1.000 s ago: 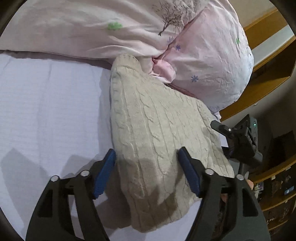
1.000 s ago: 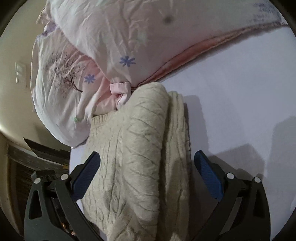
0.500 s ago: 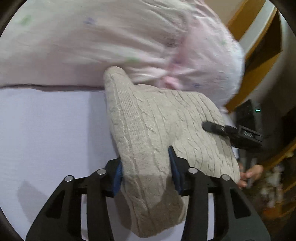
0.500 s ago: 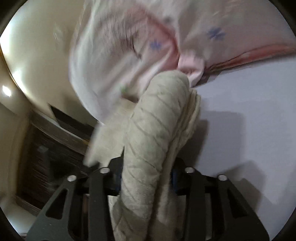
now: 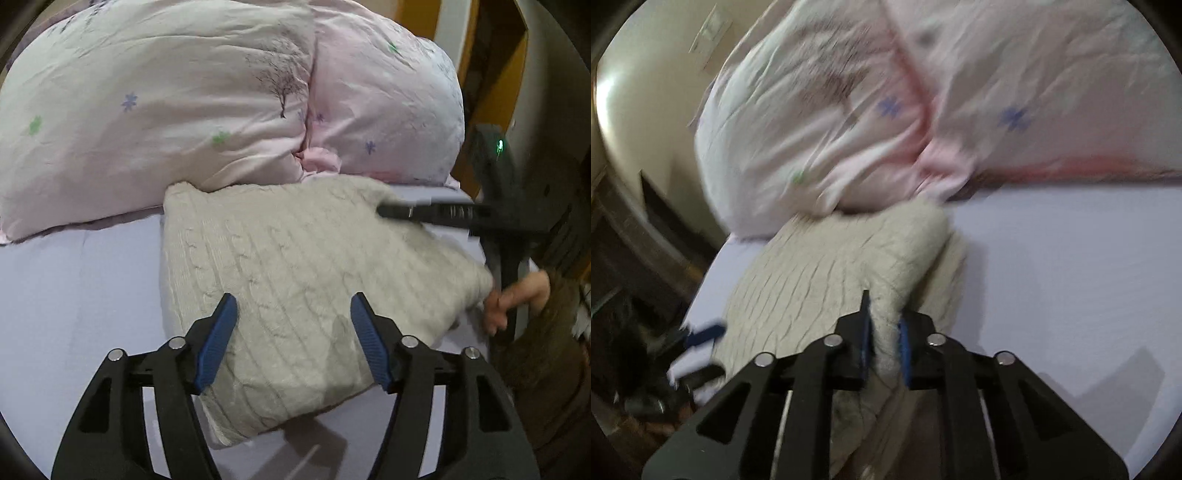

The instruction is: Fold small clothes

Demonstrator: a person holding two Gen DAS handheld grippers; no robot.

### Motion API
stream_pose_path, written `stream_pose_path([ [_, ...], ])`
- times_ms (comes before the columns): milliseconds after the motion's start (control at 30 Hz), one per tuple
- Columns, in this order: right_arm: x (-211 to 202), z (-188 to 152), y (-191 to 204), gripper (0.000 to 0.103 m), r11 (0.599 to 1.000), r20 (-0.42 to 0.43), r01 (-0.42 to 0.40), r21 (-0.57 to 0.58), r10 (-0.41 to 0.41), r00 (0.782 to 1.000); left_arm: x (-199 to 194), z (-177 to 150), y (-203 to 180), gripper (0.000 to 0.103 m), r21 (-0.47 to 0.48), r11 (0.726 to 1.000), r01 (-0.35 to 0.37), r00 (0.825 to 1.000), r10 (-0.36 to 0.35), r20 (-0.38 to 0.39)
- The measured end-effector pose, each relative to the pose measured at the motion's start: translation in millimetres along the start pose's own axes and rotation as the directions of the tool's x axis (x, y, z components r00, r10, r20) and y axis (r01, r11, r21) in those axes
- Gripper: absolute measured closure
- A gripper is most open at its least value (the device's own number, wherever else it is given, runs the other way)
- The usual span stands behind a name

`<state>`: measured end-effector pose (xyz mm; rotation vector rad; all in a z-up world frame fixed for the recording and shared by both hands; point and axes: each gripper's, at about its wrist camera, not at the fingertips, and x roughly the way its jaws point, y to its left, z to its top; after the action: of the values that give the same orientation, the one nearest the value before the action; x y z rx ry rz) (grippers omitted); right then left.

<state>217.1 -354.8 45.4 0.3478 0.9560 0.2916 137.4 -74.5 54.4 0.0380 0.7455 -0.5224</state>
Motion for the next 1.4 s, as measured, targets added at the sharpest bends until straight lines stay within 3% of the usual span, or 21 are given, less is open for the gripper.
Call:
stream_pose_path([
  [100,8.9,-0.5,-2.2,0.087,1.000,-0.033,0.029,-0.013,-0.029,0.999,-2.0,-3.1,-2.0,0.039,0.009,1.000,-0.010,1.000,0.010,0.010],
  [167,-9.0,-2.7,6.1,0.071,0.999,0.013,0.044,-0.013,-0.044,0.999,-17.1,-5.9,5.9,0.039,-0.034,0.999,0.012,1.000,-0.011,0.027],
  [200,-20.8,-4.0,15.0,0.052,0.998,0.056,0.067,-0.012,-0.066,0.996,-26.0,-8.4,10.5,0.038,-0.057,0.998,0.022,0.999,-0.020,0.037],
  [233,-34.7,-5.4,17.2,0.019,0.997,0.098,0.081,-0.015,-0.079,0.992,-35.0,-12.3,15.0,0.034,-0.078,0.997,0.021,0.999,-0.018,0.045],
  [267,-55.1,-11.1,21.5,0.002,0.994,0.154,0.106,-0.019,-0.102,0.983,-39.9,-15.4,16.6,0.030,-0.092,0.996,0.008,0.999,-0.004,0.048],
  [333,-86.1,-27.6,26.4,0.002,0.989,0.211,0.141,-0.033,-0.131,0.969,-53.1,-27.7,22.5,0.014,-0.121,0.992,-0.044,0.998,0.050,0.048],
  [467,-109.4,-73.1,44.0,0.002,0.964,0.153,0.265,-0.035,-0.257,0.954,-52.8,-49.1,24.1,0.007,-0.145,0.978,-0.152,0.988,0.148,-0.042],
  [567,-89.7,-100.2,63.5,0.002,0.974,0.020,0.212,-0.078,-0.211,0.977,-43.2,-53.9,17.8,0.005,-0.126,0.977,-0.174,0.983,0.163,-0.087],
  [600,-78.1,-106.1,70.3,0.002,0.972,-0.025,0.218,-0.092,-0.221,0.975,-40.6,-56.1,15.4,0.005,-0.116,0.976,-0.185,0.980,0.175,-0.092],
  [767,-19.4,-117.8,99.3,0.002,0.919,-0.136,0.350,-0.179,-0.375,0.917,-24.0,-64.1,4.2,0.005,-0.058,0.969,-0.240,0.960,0.228,-0.162],
  [833,-9.0,-117.3,105.2,0.002,0.900,-0.128,0.391,-0.190,-0.418,0.900,-15.8,-66.9,2.3,0.003,-0.040,0.964,-0.261,0.949,0.249,-0.195],
  [900,-10.6,-121.1,104.8,0.002,0.901,-0.126,0.395,-0.178,-0.419,0.899,-10.6,-70.0,0.1,0.001,-0.025,0.961,-0.275,0.942,0.264,-0.208],
  [1400,-11.2,-124.1,103.6,0.002,0.903,-0.124,0.393,-0.174,-0.416,0.901,-12.7,-71.8,1.3,0.001,-0.029,0.962,-0.270,0.943,0.258,-0.209],
])
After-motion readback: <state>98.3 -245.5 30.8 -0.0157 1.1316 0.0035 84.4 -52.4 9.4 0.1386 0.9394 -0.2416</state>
